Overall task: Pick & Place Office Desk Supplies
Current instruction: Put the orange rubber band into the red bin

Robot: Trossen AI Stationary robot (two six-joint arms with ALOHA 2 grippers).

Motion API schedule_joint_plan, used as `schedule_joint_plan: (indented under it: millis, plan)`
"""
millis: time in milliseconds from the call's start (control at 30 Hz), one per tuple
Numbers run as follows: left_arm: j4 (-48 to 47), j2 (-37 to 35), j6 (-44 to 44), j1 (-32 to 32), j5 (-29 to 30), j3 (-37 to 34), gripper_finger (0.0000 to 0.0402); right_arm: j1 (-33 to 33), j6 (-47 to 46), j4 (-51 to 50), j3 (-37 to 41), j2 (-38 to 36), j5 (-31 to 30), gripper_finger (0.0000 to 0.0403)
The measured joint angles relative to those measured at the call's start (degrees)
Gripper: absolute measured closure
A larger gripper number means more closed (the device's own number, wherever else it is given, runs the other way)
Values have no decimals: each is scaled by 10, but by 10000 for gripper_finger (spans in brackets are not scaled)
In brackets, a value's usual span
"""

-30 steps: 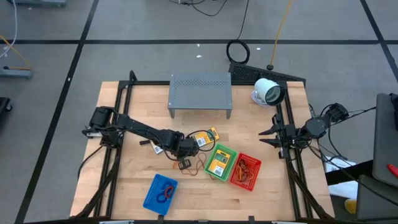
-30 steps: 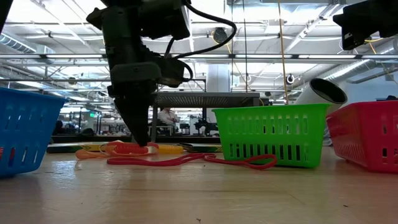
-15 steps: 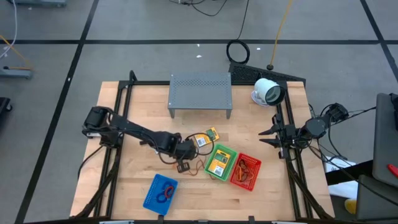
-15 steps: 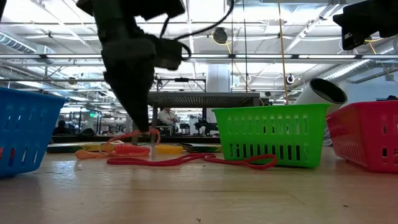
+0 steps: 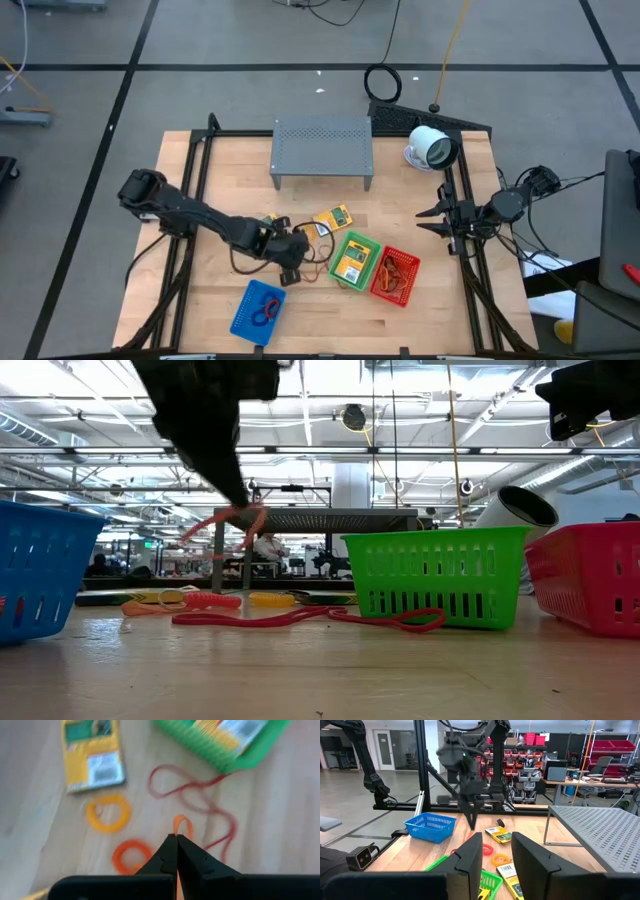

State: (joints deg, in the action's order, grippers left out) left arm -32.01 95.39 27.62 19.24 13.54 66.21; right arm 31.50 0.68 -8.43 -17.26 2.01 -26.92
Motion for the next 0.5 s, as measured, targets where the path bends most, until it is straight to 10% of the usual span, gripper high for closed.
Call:
schedule_joint_plan:
  millis: [500]
  plan:
    - [163, 101, -278, 10, 0, 186, 398, 0, 0, 0, 0, 0, 0, 309]
